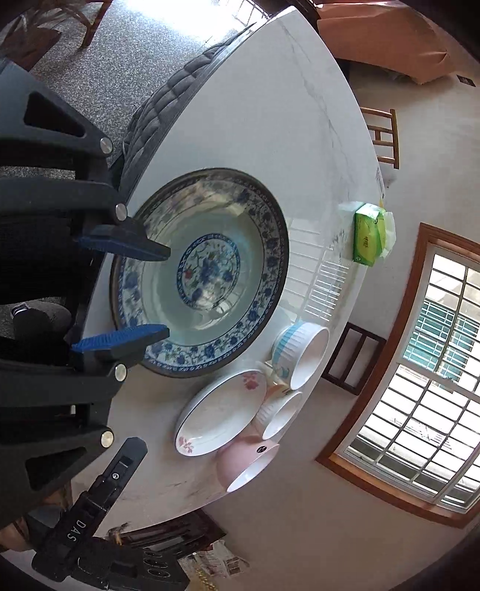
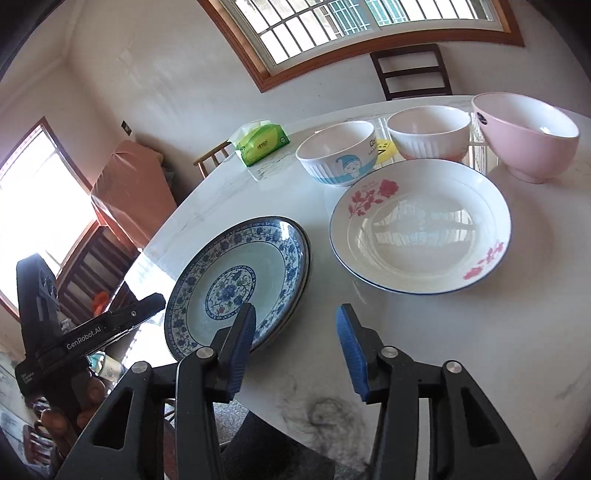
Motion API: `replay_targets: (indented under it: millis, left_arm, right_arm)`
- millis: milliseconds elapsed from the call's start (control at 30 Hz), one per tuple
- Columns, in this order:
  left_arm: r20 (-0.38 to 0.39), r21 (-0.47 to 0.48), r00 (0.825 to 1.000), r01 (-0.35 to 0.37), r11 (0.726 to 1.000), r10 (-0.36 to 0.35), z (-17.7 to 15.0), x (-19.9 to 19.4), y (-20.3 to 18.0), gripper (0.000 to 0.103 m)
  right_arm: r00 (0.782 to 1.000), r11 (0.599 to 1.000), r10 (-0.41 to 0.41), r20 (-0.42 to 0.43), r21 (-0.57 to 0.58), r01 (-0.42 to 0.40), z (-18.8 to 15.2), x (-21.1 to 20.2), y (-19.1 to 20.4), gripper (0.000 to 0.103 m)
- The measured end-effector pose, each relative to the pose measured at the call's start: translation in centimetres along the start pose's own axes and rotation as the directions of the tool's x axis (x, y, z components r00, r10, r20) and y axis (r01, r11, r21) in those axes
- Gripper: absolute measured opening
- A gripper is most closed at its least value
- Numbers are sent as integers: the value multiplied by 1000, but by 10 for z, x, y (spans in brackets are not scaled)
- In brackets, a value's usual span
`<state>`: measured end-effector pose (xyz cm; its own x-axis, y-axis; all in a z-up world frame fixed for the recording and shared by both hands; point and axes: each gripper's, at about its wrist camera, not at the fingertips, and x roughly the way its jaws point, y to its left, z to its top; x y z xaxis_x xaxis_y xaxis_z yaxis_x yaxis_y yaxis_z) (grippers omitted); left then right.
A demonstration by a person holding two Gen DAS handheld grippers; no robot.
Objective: Organize plates and bowls
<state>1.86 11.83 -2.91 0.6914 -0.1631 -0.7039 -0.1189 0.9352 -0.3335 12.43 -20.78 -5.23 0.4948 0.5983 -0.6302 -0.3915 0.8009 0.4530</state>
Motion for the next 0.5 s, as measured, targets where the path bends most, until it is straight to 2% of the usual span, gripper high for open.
replay_targets:
  millis: [133,200,267,333,367,400,467,500]
  left_arm:
    - [-67,89,996,61,994,-55,-33,2,-33,36]
    - [-93,90,993,80,993,-72,-42,3,-41,36]
    - [-97,91,992,84,992,-75,-46,0,-47,37]
    - [-70,109,994,87,990,-80,-50,-11,-54,45]
    - [-46,118,995,88,989,-83,-51,-18,-58,54]
    - [-16,122,995,96,988,-95,-52,-27,-61,58]
    - [56,141,988,133,981,-142,-55,-47,-65,62]
    - [90,155,983,143,977,-158,-55,-56,-68,73]
  right_arm:
    - [997,997,-69,-21,35,70,-32,-27,-12,59]
    - [993,992,-104,-50,63,107,-45,-36,-20,68]
    - [992,988,-116,-47,101,120,-52,-46,-27,69]
    - [989,983,-144,-28,114,147,-53,-55,-31,78]
    - [991,983,-137,-11,119,137,-56,-62,-31,83]
    - [995,987,-99,12,128,96,-58,-68,-32,88]
    - [998,990,26,60,135,-34,-62,-78,-31,97]
    - [993,987,85,82,131,-96,-63,-82,-31,103]
